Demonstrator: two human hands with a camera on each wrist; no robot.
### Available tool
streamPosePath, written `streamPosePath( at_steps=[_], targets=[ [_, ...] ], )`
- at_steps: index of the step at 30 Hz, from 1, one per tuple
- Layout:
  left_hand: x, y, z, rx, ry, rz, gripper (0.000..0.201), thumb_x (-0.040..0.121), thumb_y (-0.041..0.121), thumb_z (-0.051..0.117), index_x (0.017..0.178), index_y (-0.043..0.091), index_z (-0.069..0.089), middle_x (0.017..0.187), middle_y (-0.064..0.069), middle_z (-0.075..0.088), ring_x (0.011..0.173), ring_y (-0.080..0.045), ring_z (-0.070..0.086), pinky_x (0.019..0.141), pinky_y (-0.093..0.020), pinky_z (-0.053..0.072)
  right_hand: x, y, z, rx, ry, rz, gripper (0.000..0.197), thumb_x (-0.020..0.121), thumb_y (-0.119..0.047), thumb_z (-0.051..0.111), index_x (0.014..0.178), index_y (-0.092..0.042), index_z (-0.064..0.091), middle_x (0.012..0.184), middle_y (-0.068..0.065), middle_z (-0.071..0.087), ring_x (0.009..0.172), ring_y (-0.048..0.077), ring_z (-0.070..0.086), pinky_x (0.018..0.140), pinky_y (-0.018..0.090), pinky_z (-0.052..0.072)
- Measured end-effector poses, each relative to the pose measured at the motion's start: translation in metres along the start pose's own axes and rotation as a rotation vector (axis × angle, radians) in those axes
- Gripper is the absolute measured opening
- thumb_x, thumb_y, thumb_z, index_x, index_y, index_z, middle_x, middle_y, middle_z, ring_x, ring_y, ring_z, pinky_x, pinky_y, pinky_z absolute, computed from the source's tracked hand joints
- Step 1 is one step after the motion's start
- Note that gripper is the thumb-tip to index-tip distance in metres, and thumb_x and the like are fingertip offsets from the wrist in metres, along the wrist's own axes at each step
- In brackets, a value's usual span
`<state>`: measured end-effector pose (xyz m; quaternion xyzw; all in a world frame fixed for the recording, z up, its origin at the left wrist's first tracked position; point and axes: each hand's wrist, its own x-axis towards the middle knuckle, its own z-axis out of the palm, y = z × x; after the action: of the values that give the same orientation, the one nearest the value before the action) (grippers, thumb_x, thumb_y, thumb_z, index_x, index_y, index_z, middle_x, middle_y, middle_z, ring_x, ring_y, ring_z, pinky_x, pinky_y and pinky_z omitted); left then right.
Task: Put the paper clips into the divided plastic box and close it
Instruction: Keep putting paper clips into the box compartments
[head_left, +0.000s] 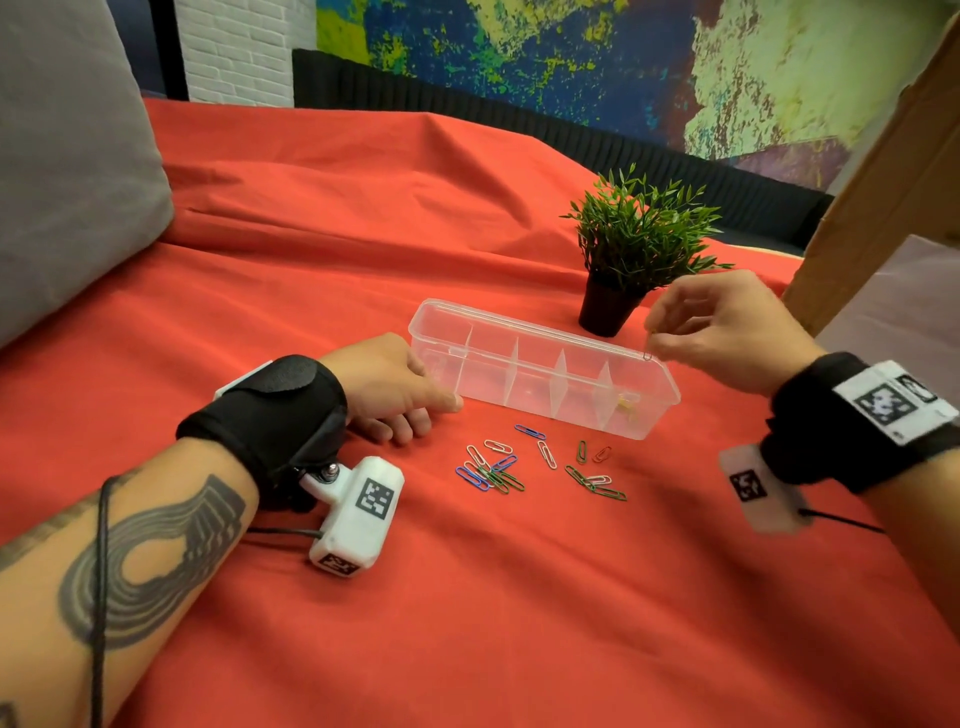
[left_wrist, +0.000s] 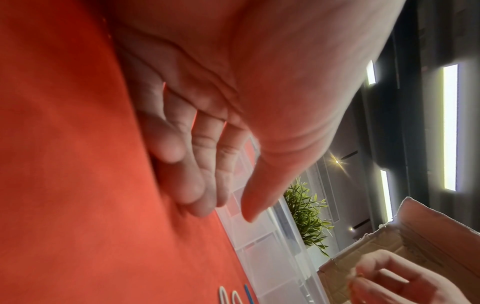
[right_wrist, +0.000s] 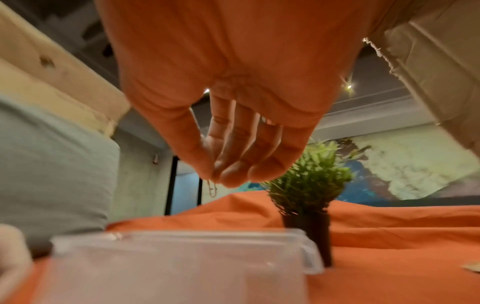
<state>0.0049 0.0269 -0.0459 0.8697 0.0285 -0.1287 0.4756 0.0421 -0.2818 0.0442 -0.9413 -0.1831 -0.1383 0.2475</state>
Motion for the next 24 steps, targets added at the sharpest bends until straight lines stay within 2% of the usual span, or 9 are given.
streamPosePath(
  at_steps=[2,4,8,11,14,18,20,21,24],
  targets=[
    [0.000,-0.001,-0.001,-0.002,-0.001,0.000,0.030,0.082,0.039,0.077,0.084,0.011,0.067,0.061,-0.001,0.070,0.045,-0.011,0.058,0.041,-0.019,0.043,0.006,0.008,0.008,-0.138,0.013,0.044,0.018,0.072,-0.010,0.080,0.069,-0.025,0.070,0.068,-0.001,0.071,0.062,0.014,0.064,0.064,0.026,0.052],
    [-0.001,-0.001,-0.001,-0.005,-0.002,0.001,0.029,0.082,0.038,0.077,0.083,0.011,0.067,0.062,-0.001,0.070,0.045,-0.012,0.058,0.041,-0.019,0.043,0.007,0.011,0.018,-0.228,-0.019,0.074,0.018,0.074,-0.012,0.079,0.070,-0.028,0.071,0.069,-0.005,0.072,0.064,0.012,0.066,0.062,0.021,0.044],
    [-0.001,0.000,0.000,-0.007,-0.001,-0.002,0.028,0.082,0.037,0.077,0.085,0.012,0.066,0.062,-0.002,0.069,0.045,-0.012,0.057,0.041,-0.018,0.043,0.001,0.006,0.026,-0.261,0.087,0.076,0.012,0.078,-0.012,0.077,0.080,-0.024,0.077,0.071,-0.003,0.071,0.072,0.018,0.068,0.072,0.021,0.044],
    [0.001,0.000,0.000,-0.002,-0.001,-0.006,0.029,0.082,0.038,0.077,0.086,0.011,0.066,0.062,-0.001,0.070,0.044,-0.011,0.057,0.040,-0.018,0.043,-0.016,-0.010,0.027,-0.219,0.179,-0.053,0.008,0.076,-0.013,0.076,0.077,-0.022,0.078,0.067,-0.003,0.071,0.066,0.017,0.067,0.066,0.023,0.047],
    [0.001,-0.001,0.000,-0.001,0.002,-0.008,0.029,0.082,0.038,0.077,0.085,0.012,0.067,0.061,-0.001,0.070,0.044,-0.011,0.057,0.040,-0.018,0.043,-0.037,-0.038,0.032,-0.175,0.016,-0.173,0.006,0.077,-0.019,0.075,0.071,-0.020,0.077,0.058,-0.007,0.068,0.057,0.010,0.062,0.056,0.012,0.042],
    [0.000,-0.001,0.000,-0.005,0.004,-0.005,0.029,0.081,0.038,0.077,0.084,0.011,0.067,0.060,0.000,0.070,0.044,-0.011,0.057,0.040,-0.019,0.043,-0.049,-0.062,0.051,-0.245,-0.385,-0.197,0.009,0.078,-0.032,0.072,0.078,-0.025,0.077,0.067,-0.013,0.073,0.069,0.005,0.068,0.068,0.022,0.051],
    [-0.001,-0.001,0.000,-0.005,0.008,-0.006,0.029,0.081,0.038,0.077,0.086,0.011,0.068,0.060,0.000,0.070,0.044,-0.011,0.057,0.041,-0.018,0.044,-0.050,-0.065,0.063,-0.281,-0.457,-0.204,0.015,0.079,-0.034,0.069,0.090,-0.029,0.077,0.078,-0.019,0.071,0.079,0.003,0.068,0.074,0.022,0.052],
    [-0.001,-0.001,0.000,-0.004,0.007,-0.006,0.029,0.082,0.038,0.077,0.087,0.011,0.068,0.060,0.000,0.070,0.044,-0.011,0.057,0.041,-0.018,0.044,-0.049,-0.066,0.070,-0.308,-0.463,-0.214,0.022,0.079,-0.036,0.065,0.097,-0.031,0.076,0.085,-0.018,0.071,0.087,0.007,0.068,0.078,0.026,0.053],
    [-0.002,0.000,0.000,-0.002,0.005,-0.006,0.028,0.082,0.037,0.077,0.087,0.011,0.069,0.062,-0.001,0.070,0.046,-0.012,0.057,0.042,-0.019,0.044,-0.041,-0.064,0.085,-0.382,-0.471,-0.211,0.033,0.078,-0.036,0.056,0.108,-0.032,0.071,0.103,-0.007,0.074,0.100,0.020,0.067,0.085,0.039,0.057]
  ],
)
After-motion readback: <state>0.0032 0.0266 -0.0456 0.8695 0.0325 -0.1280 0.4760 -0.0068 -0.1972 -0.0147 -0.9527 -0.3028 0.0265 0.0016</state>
